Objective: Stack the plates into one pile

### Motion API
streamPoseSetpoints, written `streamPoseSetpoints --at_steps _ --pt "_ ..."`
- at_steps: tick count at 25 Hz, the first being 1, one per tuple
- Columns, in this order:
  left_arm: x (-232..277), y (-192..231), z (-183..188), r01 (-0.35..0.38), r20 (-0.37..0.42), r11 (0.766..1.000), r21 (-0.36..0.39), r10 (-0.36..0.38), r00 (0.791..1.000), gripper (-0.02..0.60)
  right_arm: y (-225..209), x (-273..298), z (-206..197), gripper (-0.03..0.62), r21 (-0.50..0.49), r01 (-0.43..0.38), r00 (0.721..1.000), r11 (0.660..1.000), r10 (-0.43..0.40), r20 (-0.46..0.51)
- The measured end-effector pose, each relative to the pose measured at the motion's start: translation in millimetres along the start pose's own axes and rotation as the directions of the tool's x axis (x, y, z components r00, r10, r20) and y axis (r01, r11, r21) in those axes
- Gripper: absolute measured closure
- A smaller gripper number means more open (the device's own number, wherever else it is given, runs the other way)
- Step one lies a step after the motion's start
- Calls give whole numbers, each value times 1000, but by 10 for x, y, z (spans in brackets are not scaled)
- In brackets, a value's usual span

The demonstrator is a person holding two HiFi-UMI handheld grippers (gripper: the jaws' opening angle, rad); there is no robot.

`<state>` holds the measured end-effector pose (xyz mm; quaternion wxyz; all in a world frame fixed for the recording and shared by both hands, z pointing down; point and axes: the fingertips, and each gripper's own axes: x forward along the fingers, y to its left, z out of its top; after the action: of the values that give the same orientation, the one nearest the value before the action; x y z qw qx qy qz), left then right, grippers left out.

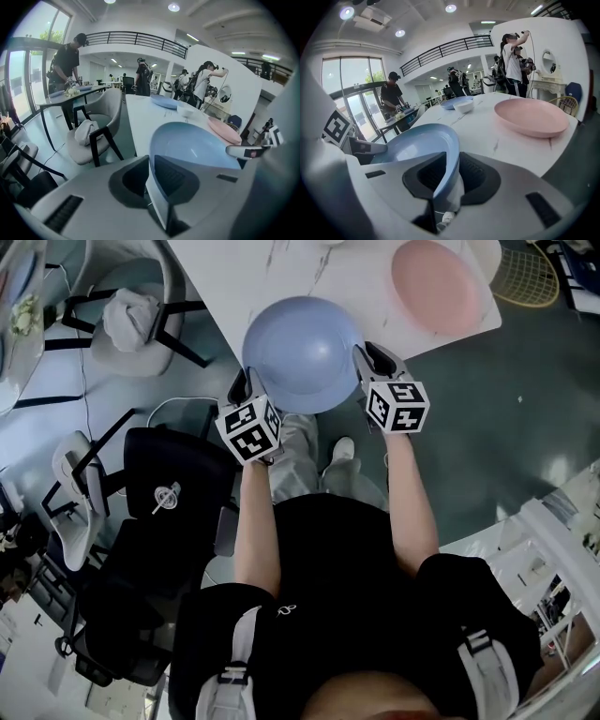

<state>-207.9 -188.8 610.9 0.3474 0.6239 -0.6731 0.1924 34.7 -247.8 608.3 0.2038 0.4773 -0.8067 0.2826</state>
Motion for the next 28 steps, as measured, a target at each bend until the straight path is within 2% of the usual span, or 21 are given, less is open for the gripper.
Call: streamPoseSetpoints --at_steps 3,6,13,20,23,28 --pt "68 -14 77 19 -5 1000 11 -19 1000 532 -61 39 2 514 24 31 999 999 -31 -14" --pt "137 -60 168 45 -9 999 11 -45 999 537 -137 35 47 546 77 72 997 994 -71 -18" --pt "239 -249 439 120 21 993 14 -120 993 538 -279 -81 306 557 115 171 984 979 -175 31" --pt "306 -616 735 217 64 976 7 -217 974 543 -500 -374 646 559 140 233 965 962 -247 91" --pt "279 -828 779 251 65 968 30 -252 965 540 -665 -501 676 562 172 262 955 950 -281 98" --pt "352 -1069 978 262 93 964 42 -265 960 540 -918 -493 764 568 233 273 942 933 -309 132"
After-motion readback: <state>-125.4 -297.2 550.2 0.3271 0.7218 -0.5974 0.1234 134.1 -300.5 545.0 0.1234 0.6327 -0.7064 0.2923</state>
